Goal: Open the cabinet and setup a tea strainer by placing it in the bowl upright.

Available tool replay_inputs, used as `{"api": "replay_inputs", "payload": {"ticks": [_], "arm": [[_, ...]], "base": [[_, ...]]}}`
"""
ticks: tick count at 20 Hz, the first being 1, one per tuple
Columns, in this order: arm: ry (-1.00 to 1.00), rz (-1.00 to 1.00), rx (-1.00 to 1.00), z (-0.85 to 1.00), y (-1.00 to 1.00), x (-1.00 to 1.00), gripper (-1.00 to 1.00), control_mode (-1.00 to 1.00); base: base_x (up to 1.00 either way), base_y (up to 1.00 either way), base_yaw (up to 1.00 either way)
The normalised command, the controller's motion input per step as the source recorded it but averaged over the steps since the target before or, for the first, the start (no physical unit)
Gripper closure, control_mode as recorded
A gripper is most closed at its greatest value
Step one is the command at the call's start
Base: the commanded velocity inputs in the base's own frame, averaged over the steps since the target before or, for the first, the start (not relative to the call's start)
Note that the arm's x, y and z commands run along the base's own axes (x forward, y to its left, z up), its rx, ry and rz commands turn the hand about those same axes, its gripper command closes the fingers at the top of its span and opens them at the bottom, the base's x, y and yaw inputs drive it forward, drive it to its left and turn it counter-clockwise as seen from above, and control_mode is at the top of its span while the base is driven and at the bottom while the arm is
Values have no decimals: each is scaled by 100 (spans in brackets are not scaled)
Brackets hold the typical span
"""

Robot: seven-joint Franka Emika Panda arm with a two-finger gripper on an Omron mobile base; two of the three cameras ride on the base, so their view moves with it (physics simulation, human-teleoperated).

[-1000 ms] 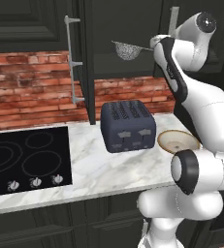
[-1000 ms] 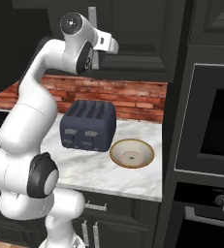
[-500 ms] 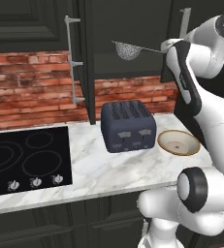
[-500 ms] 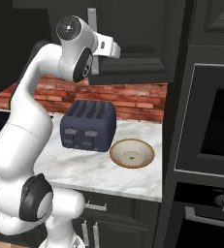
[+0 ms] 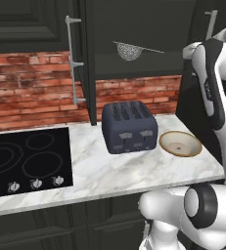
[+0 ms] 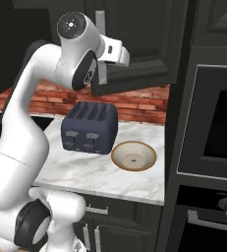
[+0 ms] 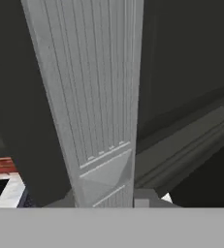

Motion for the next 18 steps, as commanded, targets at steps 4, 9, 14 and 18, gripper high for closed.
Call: {"api": "replay_inputs", "payload": {"ticks": [4,9,14,18], "arm": [[8,0,0,19,-36,-96,100,-100],[4,-1,-1,0,-21,-62,100,-100],[1,-7,-7,0,5,-18,-100,-100],[0,-22,-21,6,68,-17,-100,-100]], "base": [[0,0,0],[0,0,0],[0,0,0],[0,0,0]]}}
